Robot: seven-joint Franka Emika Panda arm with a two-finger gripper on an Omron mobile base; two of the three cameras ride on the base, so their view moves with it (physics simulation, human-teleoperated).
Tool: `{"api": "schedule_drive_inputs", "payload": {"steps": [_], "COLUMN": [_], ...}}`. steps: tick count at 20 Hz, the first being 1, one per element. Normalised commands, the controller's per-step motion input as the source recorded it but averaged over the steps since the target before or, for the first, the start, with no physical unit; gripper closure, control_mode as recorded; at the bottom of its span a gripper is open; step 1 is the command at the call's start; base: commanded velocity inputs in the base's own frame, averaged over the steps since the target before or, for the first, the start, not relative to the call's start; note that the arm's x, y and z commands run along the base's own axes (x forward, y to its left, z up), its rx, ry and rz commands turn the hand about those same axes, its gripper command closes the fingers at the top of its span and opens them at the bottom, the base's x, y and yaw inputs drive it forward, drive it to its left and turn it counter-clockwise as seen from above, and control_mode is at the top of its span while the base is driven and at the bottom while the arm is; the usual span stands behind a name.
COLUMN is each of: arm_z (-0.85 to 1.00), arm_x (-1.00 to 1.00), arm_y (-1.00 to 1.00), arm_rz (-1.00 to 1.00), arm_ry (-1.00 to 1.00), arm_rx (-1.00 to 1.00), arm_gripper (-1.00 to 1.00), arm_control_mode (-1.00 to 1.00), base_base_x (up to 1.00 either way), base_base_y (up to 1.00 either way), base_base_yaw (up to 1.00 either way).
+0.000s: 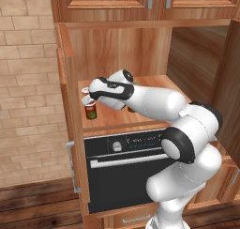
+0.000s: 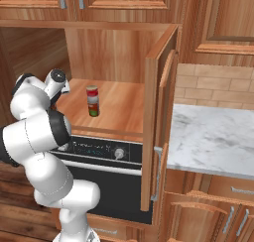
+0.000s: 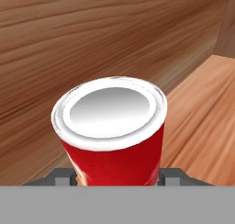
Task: Stack two cans on top of the other two cans in the cabinet.
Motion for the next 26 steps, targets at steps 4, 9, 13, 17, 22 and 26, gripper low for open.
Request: {"api": "schedule_drive_inputs", "payload": {"steps": [4, 9, 13, 17, 22, 26], "arm_z": [-0.06, -0.01, 0.0, 0.0, 0.0, 0.0], "arm_x": [-0.03, -0.01, -0.01, -0.03, -0.12, -0.22], "arm_y": [0.0, -0.03, -0.06, -0.08, -0.06, -0.08], "arm_rz": [0.0, 0.0, 0.0, 0.0, 0.0, -0.01], "arm_ry": [0.0, 0.0, 0.0, 0.0, 0.0, 0.0], "arm_rx": [0.0, 0.0, 0.0, 0.0, 0.0, 0.0], "arm_gripper": [-1.0, -1.0, -1.0, -1.0, -1.0, -1.0], "arm_control_mode": [-1.0, -1.0, -1.0, -1.0, -1.0, -1.0], "base_base_x": [0.0, 0.0, 0.0, 0.0, 0.0, 0.0], "base_base_y": [0.0, 0.0, 0.0, 0.0, 0.0, 0.0], "base_base_yaw": [0.0, 0.0, 0.0, 0.0, 0.0, 0.0]}}
